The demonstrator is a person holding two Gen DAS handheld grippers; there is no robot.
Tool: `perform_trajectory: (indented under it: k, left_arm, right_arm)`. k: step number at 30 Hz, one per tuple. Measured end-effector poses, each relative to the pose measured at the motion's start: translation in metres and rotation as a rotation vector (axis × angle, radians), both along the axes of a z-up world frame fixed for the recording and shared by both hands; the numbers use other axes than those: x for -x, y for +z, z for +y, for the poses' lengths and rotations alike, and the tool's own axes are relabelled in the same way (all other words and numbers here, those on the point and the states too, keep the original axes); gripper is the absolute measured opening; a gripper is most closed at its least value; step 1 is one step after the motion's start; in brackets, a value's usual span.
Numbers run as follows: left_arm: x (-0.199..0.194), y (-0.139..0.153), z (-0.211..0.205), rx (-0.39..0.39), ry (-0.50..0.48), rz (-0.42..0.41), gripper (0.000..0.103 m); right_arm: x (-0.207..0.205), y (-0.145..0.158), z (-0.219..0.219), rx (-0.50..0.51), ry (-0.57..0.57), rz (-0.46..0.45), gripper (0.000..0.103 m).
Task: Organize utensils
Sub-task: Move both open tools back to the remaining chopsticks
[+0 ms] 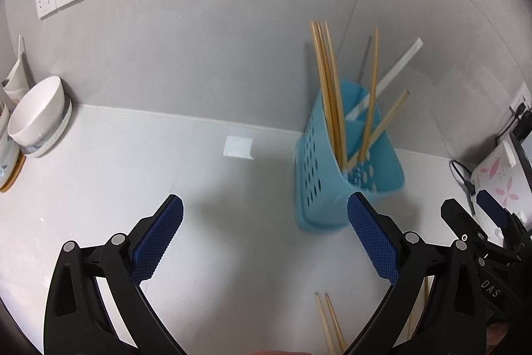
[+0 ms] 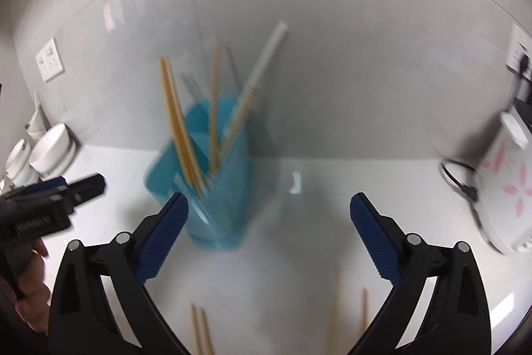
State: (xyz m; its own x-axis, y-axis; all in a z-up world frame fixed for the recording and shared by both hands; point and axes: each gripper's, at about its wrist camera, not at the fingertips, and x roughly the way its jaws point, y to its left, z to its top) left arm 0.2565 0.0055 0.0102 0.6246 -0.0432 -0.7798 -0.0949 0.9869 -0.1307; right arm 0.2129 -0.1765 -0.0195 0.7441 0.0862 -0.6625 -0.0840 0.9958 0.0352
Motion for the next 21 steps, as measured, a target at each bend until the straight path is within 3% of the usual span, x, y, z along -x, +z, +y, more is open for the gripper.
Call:
perform_trajectory:
  k: [12, 21]
  left_arm:
    - [0.059, -0.057, -0.037, 0.037, -0.053, 0.221, 0.097]
    - [0.097, -0.104, -0.052, 0.054, -0.046, 0.379, 0.097]
  right_arm:
    - [0.053, -0.055, -0.075, 0.034, -0.159, 0.230, 0.095]
    - [0.080, -0.093, -0.097, 0.077, -0.185, 0.390, 0.089]
